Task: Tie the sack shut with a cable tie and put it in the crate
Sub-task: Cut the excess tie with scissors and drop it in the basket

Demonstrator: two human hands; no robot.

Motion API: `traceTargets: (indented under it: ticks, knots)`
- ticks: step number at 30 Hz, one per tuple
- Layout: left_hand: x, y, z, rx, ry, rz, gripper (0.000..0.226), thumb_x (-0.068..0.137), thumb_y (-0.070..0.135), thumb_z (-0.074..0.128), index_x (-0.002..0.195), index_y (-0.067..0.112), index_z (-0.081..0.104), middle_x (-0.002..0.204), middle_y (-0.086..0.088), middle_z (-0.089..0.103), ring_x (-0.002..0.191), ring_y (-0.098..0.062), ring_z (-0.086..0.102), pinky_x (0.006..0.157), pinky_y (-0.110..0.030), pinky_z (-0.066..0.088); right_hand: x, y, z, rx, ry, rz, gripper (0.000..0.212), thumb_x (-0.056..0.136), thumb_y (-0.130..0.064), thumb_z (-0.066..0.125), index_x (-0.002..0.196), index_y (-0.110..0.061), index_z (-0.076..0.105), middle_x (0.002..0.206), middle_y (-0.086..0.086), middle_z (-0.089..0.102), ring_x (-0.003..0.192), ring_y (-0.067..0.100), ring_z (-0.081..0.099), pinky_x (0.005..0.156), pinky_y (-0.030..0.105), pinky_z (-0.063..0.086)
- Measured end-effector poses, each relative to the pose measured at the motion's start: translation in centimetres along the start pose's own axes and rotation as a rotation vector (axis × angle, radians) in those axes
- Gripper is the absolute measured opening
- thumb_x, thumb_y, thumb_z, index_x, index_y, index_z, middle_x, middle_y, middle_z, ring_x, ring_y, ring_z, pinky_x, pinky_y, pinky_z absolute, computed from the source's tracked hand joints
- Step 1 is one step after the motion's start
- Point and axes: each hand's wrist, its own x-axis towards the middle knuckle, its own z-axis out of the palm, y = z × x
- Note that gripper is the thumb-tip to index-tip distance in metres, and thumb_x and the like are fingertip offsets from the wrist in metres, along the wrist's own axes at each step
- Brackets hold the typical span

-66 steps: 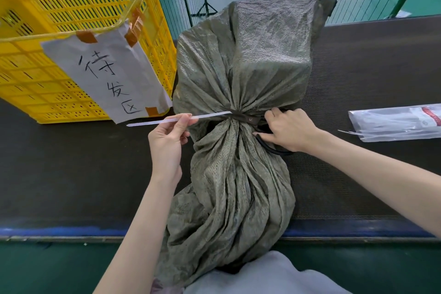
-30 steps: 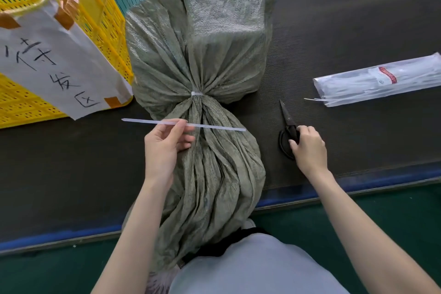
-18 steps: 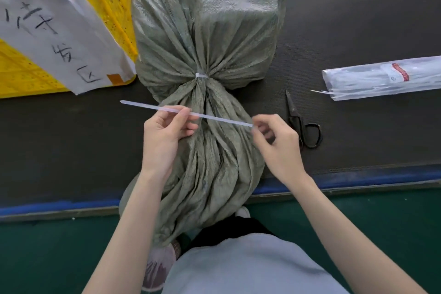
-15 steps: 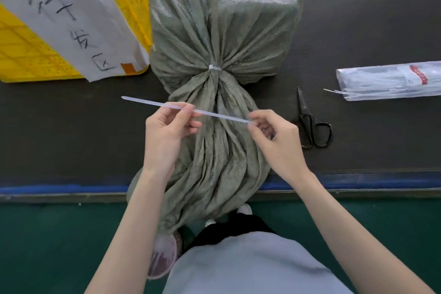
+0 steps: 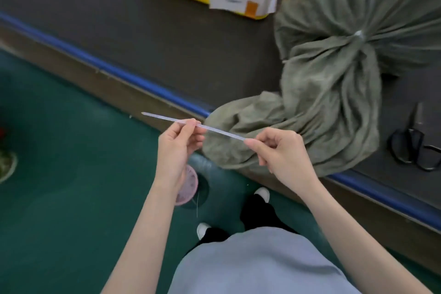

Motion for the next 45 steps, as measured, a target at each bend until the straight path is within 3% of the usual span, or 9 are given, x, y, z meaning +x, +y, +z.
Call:
traceTargets:
  ticks: [4,8,13,20,26,31,35,37,45]
  knots:
    - [-1.4,-3.2,-7.7,-0.059,0.135,-0.112,0.017,0.096,0.012,0.055,0.083,0.009,0.065,0.065,0.004,0.07,0.055,-0.005,0.061,0.058,-0.015,0.053,-0.7,1.2,5.9,0.007,-0.249,0.121,0.018,0.089,-0.008,0.059,0.073,-0.004,0.065,0.051,0.005,0.061,0.036,0.014,0.043,0.045,0.022,0.038]
    - [-2.3,-6.8,-14.8,-0.065,0.202,-0.238,0.02,0.098,0.018,0.051,0.092,0.007,0.066,0.068,0.003,0.071,0.057,-0.005,0.064,0.057,-0.016,0.053,-1.1,2.8,12.5,-0.1,-0.39,0.192,0.022,0.09,-0.012,0.058,0.071,-0.005,0.063,0.051,0.004,0.063,0.039,0.017,0.047,0.044,0.017,0.037]
    - [-2.2,-10.8,-21.7,-0.025,0.244,-0.401,0.024,0.1,0.02,0.044,0.092,0.01,0.064,0.081,-0.006,0.07,0.069,-0.013,0.064,0.057,-0.015,0.052,-0.3,5.7,19.5,-0.064,-0.42,0.342,0.026,0.091,-0.016,0.06,0.065,-0.009,0.062,0.051,0.007,0.059,0.037,0.015,0.044,0.038,0.018,0.034]
    - [-1.0,-16.2,-27.1,0.021,0.409,-0.541,0.025,0.098,0.012,0.04,0.082,0.016,0.059,0.077,-0.001,0.067,0.063,-0.008,0.058,0.055,-0.015,0.044,3.1,11.4,26.9,-0.207,-0.415,0.513,0.031,0.09,-0.017,0.061,0.061,-0.01,0.058,0.049,0.004,0.058,0.033,0.009,0.044,0.035,0.019,0.032]
    - [2.9,-24.8,-29.5,0.004,0.486,-0.622,0.022,0.096,0.011,0.039,0.086,0.014,0.059,0.078,-0.002,0.066,0.062,-0.01,0.058,0.055,-0.018,0.041,7.6,19.9,34.0,-0.471,-0.335,0.472,0.028,0.087,-0.017,0.059,0.067,0.002,0.065,0.051,0.006,0.059,0.035,0.011,0.047,0.047,0.026,0.046]
    - [6.9,-34.5,-31.2,0.078,0.501,-0.67,0.023,0.094,0.012,0.04,0.081,0.017,0.059,0.074,0.0,0.067,0.06,-0.013,0.06,0.061,-0.023,0.047,11.7,30.3,40.4,-0.647,-0.35,0.406,0.027,0.08,-0.027,0.055,0.062,-0.008,0.064,0.072,0.017,0.067,0.079,0.035,0.064,0.07,0.045,0.056]
    - [10.7,-41.3,-33.1,0.166,0.558,-0.674,0.022,0.093,0.01,0.04,0.087,0.009,0.062,0.069,0.001,0.065,0.056,-0.011,0.058,0.056,-0.022,0.044,13.4,36.5,44.6,-0.807,-0.392,0.354,0.024,0.087,-0.023,0.051,0.088,-0.006,0.069,0.097,0.016,0.065,0.083,0.034,0.061,0.069,0.035,0.049]
    - [12.3,-44.0,-33.7,0.137,0.592,-0.662,0.022,0.093,0.008,0.04,0.089,0.008,0.062,0.068,0.0,0.064,0.057,-0.012,0.058,0.059,-0.021,0.046,14.2,39.3,46.1,-0.873,-0.421,0.333,0.025,0.089,-0.022,0.05,0.089,-0.005,0.068,0.098,0.016,0.065,0.084,0.034,0.061,0.066,0.033,0.044]
    - [15.6,-50.8,-33.7,0.102,0.65,-0.683,0.024,0.095,0.008,0.041,0.099,0.005,0.065,0.069,0.001,0.064,0.058,-0.009,0.059,0.055,-0.012,0.045,16.0,46.2,49.9,-0.965,-0.519,0.26,0.024,0.092,-0.025,0.05,0.086,-0.006,0.063,0.092,0.014,0.065,0.081,0.034,0.064,0.071,0.042,0.056]
